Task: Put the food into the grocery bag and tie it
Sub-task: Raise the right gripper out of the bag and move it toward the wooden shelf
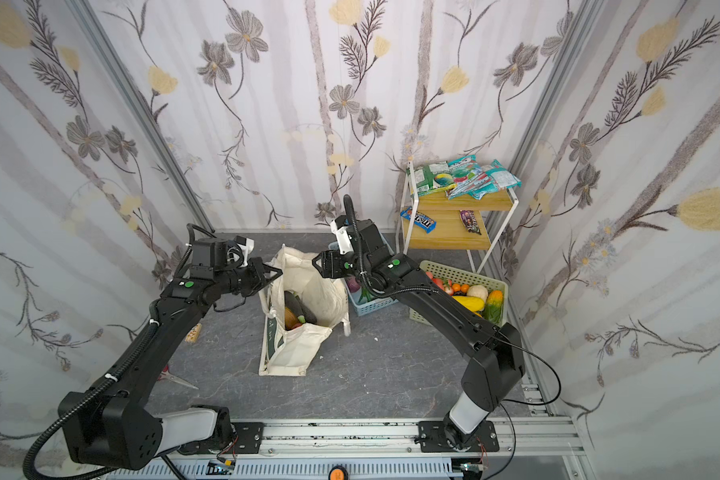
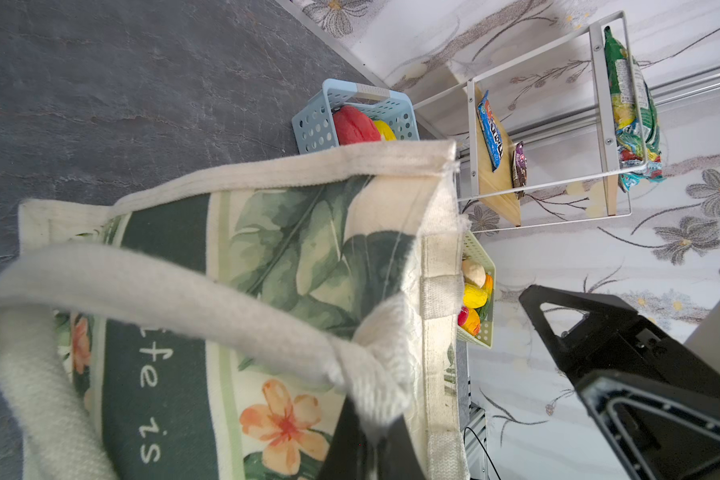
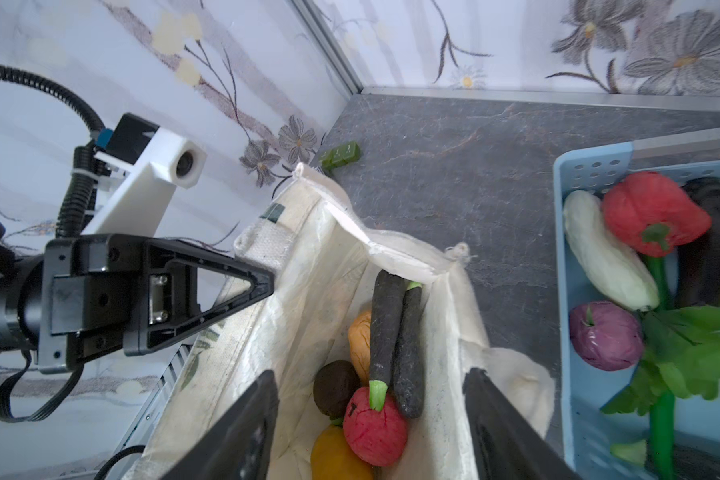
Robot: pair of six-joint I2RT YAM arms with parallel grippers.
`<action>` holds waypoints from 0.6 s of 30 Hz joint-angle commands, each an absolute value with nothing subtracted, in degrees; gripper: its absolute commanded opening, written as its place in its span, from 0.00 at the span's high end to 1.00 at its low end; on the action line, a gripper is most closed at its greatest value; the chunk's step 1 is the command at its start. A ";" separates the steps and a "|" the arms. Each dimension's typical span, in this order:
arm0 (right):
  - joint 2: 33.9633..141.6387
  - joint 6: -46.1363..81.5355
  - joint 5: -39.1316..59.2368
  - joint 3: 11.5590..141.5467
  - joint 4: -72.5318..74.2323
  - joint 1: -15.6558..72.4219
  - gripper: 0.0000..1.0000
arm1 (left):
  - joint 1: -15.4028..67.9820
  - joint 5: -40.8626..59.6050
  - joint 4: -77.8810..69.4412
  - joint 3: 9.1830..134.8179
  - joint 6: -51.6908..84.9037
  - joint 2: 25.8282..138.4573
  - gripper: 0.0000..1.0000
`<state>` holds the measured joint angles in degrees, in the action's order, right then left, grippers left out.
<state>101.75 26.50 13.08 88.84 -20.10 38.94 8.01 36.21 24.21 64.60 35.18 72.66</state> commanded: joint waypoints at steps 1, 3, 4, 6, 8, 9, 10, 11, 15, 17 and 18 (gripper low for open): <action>99.58 26.27 10.27 87.74 -20.12 36.24 0.30 | 8.00 36.48 22.79 64.32 35.51 72.40 1.00; 98.02 26.19 9.64 86.44 -20.21 33.98 0.31 | 8.03 36.47 22.93 64.25 35.51 72.42 1.00; 97.29 26.19 9.63 85.66 -20.15 32.65 0.31 | 8.04 36.47 22.94 64.25 35.51 72.42 1.00; 96.02 25.84 9.17 84.25 -20.22 30.47 0.31 | 8.00 36.45 23.03 64.25 35.52 72.40 1.00; 94.72 25.50 8.68 82.94 -20.21 28.45 0.31 | 8.02 36.48 22.85 64.25 35.52 72.42 1.00; 94.29 25.48 8.45 82.40 -20.24 27.60 0.31 | 8.00 36.47 22.94 64.20 35.58 72.41 1.00; 93.78 25.44 8.02 82.13 -20.30 26.60 0.32 | 8.00 36.47 22.88 64.31 35.60 72.38 1.00; 93.15 25.49 7.61 82.18 -20.39 25.60 0.32 | 8.00 36.48 22.83 64.34 35.60 72.40 1.00; 91.91 26.34 3.62 83.16 -20.80 21.86 0.35 | 8.08 36.41 22.93 64.51 35.78 72.40 1.00; 89.15 27.43 2.80 83.79 -21.08 19.09 0.36 | 8.18 36.39 22.80 64.59 35.94 72.36 1.00; 88.66 28.12 2.59 84.06 -21.18 17.49 0.37 | 8.16 36.39 22.74 64.60 35.95 72.39 1.00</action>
<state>90.15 26.26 5.67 83.00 -21.74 20.05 8.10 36.18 24.21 64.42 35.77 72.66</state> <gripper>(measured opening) 0.638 0.052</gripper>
